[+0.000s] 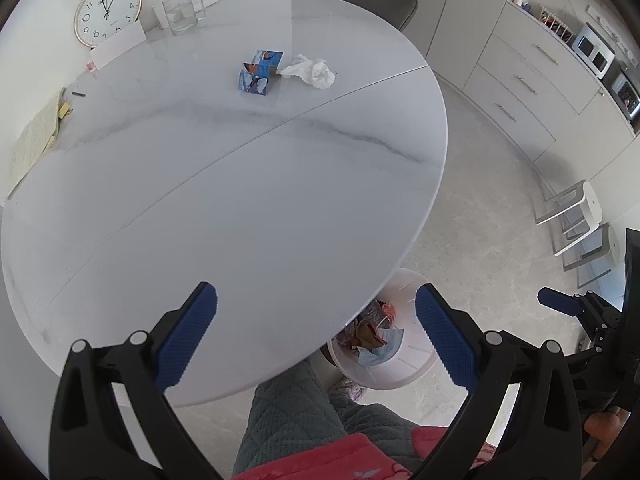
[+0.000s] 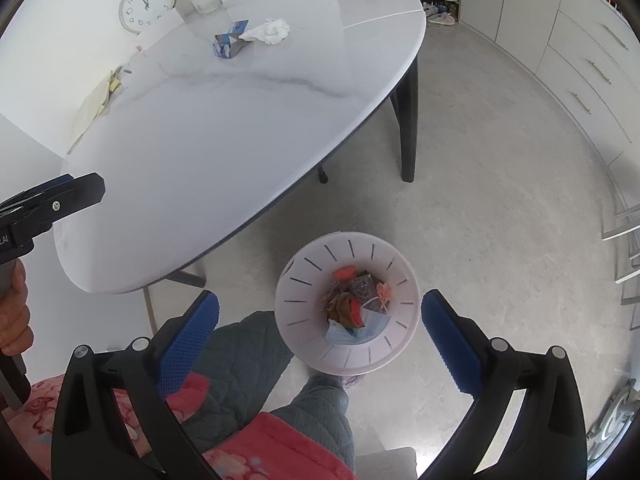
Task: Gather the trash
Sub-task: 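Grasp the blue bird-printed box with the left gripper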
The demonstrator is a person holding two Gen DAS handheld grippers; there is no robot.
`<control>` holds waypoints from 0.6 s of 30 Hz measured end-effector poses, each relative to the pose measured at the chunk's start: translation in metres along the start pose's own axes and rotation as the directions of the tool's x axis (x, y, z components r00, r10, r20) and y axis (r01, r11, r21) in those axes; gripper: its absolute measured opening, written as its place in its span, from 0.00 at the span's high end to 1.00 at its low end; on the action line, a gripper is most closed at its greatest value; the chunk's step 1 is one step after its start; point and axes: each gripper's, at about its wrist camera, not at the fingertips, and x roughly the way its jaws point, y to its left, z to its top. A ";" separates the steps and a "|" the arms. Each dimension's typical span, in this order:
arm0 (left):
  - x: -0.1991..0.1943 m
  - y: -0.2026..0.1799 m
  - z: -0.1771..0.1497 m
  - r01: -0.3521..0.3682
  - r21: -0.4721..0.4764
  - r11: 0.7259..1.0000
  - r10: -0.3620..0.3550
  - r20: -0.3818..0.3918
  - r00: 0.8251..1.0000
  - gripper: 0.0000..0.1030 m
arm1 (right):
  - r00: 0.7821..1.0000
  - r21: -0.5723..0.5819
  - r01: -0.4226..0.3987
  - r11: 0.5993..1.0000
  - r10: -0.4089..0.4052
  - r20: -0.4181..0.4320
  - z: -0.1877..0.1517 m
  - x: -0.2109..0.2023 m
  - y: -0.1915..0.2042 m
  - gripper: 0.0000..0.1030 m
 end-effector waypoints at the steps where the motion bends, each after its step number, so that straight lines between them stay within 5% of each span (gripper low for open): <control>1: 0.003 0.001 0.004 0.000 0.002 1.000 0.000 -0.003 1.000 0.08 | 1.000 0.001 0.001 1.000 -0.001 -0.004 0.003 0.002 0.000 0.02; 11: 0.058 0.032 0.087 0.022 0.029 0.999 -0.021 -0.031 0.999 0.08 | 0.997 0.008 0.056 0.998 -0.056 -0.062 0.080 0.039 0.012 0.02; 18: 0.109 0.064 0.159 0.044 0.144 0.989 -0.043 -0.005 0.999 0.08 | 0.988 0.003 0.093 0.996 -0.092 -0.120 0.130 0.064 0.029 0.02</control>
